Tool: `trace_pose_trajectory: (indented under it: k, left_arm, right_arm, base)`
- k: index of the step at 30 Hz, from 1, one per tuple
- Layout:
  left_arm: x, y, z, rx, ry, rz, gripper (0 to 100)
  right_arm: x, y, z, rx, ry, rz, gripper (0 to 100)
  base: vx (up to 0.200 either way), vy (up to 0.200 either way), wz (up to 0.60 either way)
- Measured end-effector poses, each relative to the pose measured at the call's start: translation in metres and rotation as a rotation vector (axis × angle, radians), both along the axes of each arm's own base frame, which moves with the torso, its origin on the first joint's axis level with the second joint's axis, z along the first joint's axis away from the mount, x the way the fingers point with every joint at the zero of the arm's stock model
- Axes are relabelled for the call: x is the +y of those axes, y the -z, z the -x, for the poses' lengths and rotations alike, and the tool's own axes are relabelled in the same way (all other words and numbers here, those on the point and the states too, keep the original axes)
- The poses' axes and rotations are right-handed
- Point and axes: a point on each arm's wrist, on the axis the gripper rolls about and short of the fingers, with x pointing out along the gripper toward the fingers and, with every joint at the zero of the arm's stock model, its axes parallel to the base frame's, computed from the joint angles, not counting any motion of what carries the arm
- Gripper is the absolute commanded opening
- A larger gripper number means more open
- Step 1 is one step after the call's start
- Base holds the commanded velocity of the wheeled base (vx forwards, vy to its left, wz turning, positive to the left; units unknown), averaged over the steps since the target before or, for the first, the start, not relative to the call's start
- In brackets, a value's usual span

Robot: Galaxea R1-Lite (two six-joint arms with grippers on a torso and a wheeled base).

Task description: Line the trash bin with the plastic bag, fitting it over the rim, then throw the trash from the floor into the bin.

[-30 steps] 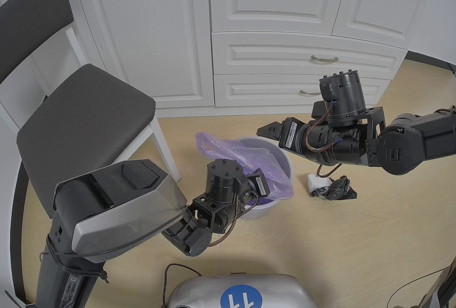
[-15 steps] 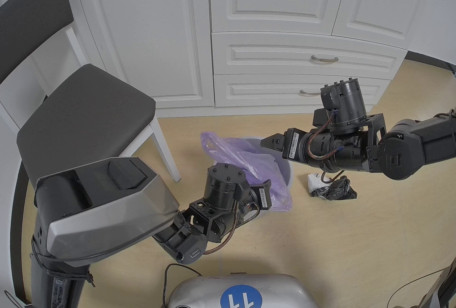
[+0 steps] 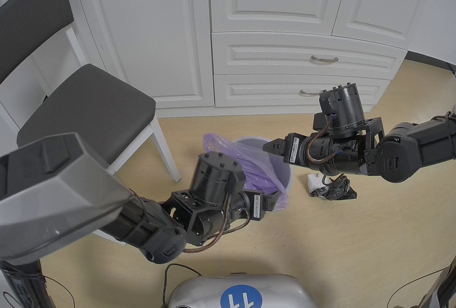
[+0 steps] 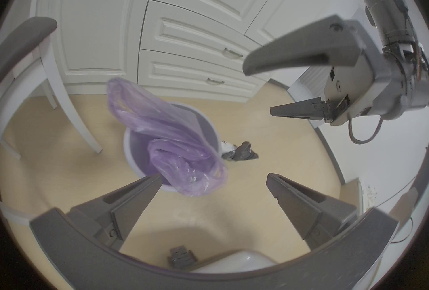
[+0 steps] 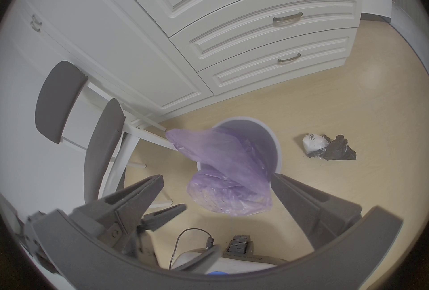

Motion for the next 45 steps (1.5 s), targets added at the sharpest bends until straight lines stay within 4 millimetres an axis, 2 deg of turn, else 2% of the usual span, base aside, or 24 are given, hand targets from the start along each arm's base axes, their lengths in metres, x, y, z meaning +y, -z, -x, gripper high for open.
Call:
trace_pose_trajectory:
  k: [4, 7, 10, 14, 21, 28, 35, 36, 45]
  left_arm:
    - [0.022, -0.016, -0.008, 0.017, -0.029, -0.053, 100]
    - [0.039, -0.029, -0.023, 0.002, -0.068, -0.048, 100]
    - [0.049, -0.031, -0.038, 0.000, -0.103, -0.049, 100]
    - [0.054, -0.021, -0.056, 0.014, -0.133, -0.061, 100]
    - [0.054, 0.010, -0.080, 0.053, -0.166, -0.094, 100]
    - [0.054, 0.024, -0.087, 0.069, -0.177, -0.106, 100]
    - [0.056, 0.028, -0.090, 0.073, -0.184, -0.109, 100]
    - [0.056, 0.029, -0.090, 0.074, -0.186, -0.109, 100]
    - [0.055, 0.031, -0.092, 0.077, -0.187, -0.110, 100]
  right_arm:
    - [0.001, 0.006, -0.003, 0.000, 0.031, 0.028, 100]
    - [0.002, 0.013, -0.007, 0.004, 0.039, 0.053, 100]
    - [0.004, 0.020, -0.009, 0.012, 0.038, 0.081, 100]
    - [0.006, 0.032, -0.013, 0.028, 0.043, 0.116, 100]
    - [0.011, 0.058, -0.029, 0.058, 0.067, 0.161, 100]
    - [0.012, 0.082, -0.053, 0.039, 0.111, 0.155, 100]
    - [0.014, 0.100, -0.079, -0.023, 0.185, 0.127, 100]
    - [0.015, 0.102, -0.083, -0.038, 0.192, 0.116, 0]
    - [0.022, 0.125, -0.095, -0.051, 0.219, 0.058, 0]
  base:
    - [0.000, 0.000, 0.00]
    - [0.000, 0.000, 0.00]
    - [0.000, 0.000, 0.00]
    - [0.000, 0.000, 0.00]
    - [0.000, 0.000, 0.00]
    - [0.000, 0.000, 0.00]
    - [0.000, 0.000, 0.00]
    - [0.000, 0.000, 0.00]
    - [0.000, 0.000, 0.00]
